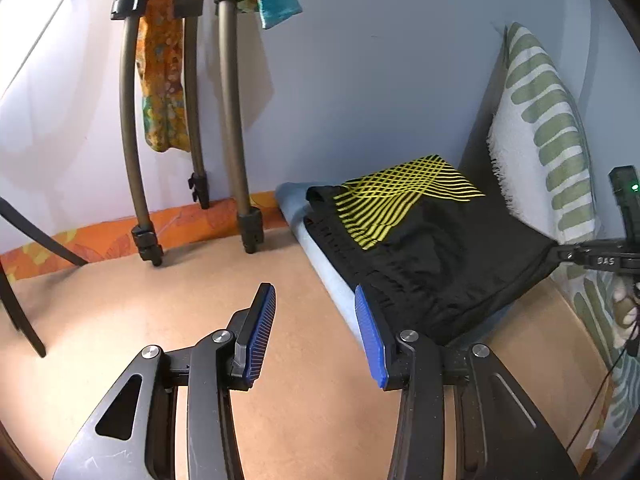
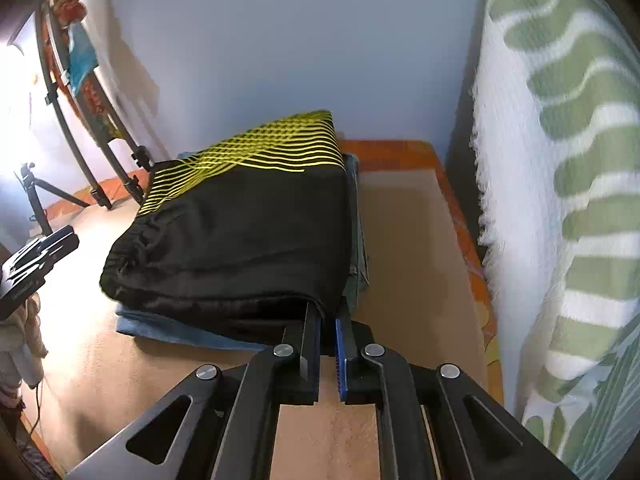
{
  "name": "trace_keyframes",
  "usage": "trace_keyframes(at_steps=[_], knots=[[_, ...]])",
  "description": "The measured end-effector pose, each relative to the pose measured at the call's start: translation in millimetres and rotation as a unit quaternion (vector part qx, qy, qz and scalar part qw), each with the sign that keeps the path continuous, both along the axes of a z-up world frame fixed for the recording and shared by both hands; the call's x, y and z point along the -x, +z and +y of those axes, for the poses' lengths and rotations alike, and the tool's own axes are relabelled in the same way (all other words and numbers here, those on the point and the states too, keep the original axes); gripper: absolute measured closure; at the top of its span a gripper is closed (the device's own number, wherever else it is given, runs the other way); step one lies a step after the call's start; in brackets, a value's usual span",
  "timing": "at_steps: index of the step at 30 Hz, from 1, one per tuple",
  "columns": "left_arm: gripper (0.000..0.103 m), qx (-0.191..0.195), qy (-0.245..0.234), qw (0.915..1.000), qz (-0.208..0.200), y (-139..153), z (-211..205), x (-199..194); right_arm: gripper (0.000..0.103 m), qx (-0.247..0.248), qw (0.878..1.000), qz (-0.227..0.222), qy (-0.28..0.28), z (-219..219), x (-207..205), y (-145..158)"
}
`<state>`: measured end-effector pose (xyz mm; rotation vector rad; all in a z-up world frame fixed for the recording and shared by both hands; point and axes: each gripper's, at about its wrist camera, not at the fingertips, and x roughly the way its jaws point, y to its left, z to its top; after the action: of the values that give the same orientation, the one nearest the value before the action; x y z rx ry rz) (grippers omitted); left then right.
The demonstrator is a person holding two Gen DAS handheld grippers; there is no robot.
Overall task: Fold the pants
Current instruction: 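Open both tools and pull them back from the stacked shorts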
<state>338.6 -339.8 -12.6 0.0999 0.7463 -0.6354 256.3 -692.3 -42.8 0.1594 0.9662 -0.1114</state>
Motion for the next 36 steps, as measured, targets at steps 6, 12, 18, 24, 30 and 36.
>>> trace_keyframes(at_steps=[6, 12, 18, 24, 30, 36], knots=[[0.063, 0.011, -0.009, 0.9999, -0.001, 16.8, 9.5, 20.2, 0.067, -0.026, 1.000, -0.016, -0.004, 6.1, 15.8, 4.4], [0.052, 0.021, -0.019, 0.9995, -0.015, 38.5, 20.6, 55.3, 0.063, -0.005, 0.999, -0.049, -0.002, 35.7, 40.9, 26.8], [0.039, 0.027, -0.027, 0.9982, -0.046, 66.0, 32.3, 98.1, 0.052, 0.005, 0.996, -0.091, 0.001, 73.0, 74.9, 55.6], [0.029, 0.039, -0.036, 0.9964, -0.066, 87.8, 45.2, 135.2, 0.041, 0.027, 0.991, -0.130, 0.004, 117.3, 112.4, 83.9], [0.023, 0.056, -0.035, 0.9948, -0.078, 97.9, 61.8, 163.1, 0.023, 0.059, 0.984, -0.166, -0.009, 158.9, 148.5, 98.6], [0.021, 0.057, -0.017, 0.9949, -0.081, 93.7, 80.8, 181.7, 0.013, 0.083, 0.979, -0.183, -0.023, 191.1, 170.7, 100.6]])
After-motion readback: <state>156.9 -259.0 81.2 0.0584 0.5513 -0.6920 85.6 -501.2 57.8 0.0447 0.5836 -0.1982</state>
